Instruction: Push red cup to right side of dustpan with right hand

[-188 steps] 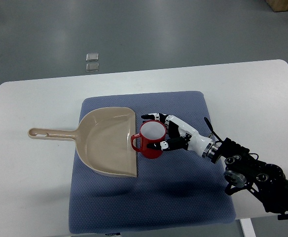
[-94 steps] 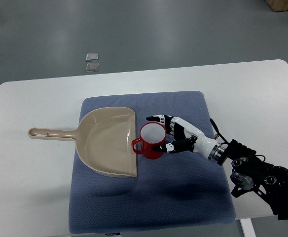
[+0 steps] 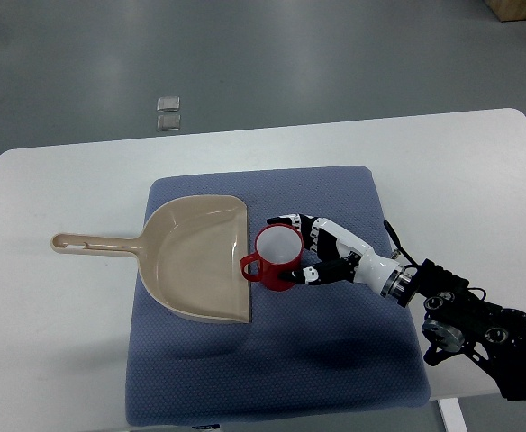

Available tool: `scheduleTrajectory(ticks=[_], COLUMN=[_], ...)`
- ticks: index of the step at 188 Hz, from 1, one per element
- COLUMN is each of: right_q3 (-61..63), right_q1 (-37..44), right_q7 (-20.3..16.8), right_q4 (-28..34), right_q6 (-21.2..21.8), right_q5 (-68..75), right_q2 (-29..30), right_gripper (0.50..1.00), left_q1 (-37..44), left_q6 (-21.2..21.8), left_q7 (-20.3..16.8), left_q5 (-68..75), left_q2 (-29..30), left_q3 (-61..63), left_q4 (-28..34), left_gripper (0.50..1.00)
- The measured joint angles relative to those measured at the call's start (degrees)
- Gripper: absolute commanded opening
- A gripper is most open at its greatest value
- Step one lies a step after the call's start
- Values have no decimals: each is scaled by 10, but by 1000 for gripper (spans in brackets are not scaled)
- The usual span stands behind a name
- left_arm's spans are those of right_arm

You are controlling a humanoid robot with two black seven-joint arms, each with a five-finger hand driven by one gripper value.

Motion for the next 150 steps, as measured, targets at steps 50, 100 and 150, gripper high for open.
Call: scheduleTrajectory(ticks=[50,100,150], right_q3=[3,11,13], right_q1=[3,12,31], right_q7=[0,0,0], right_q4=[17,31,25], right_q6=[1,1,2], right_q5=[2,10,62], right_q2=[-20,-45,-80], right_gripper=[913,913,913], left_q1=[0,0,0], left_q6=[0,0,0], left_q7=[0,0,0], left_q5=[0,0,0], left_q2=[0,0,0], left_q3=[0,0,0], left_q4=[0,0,0], left_gripper=[1000,1000,1000])
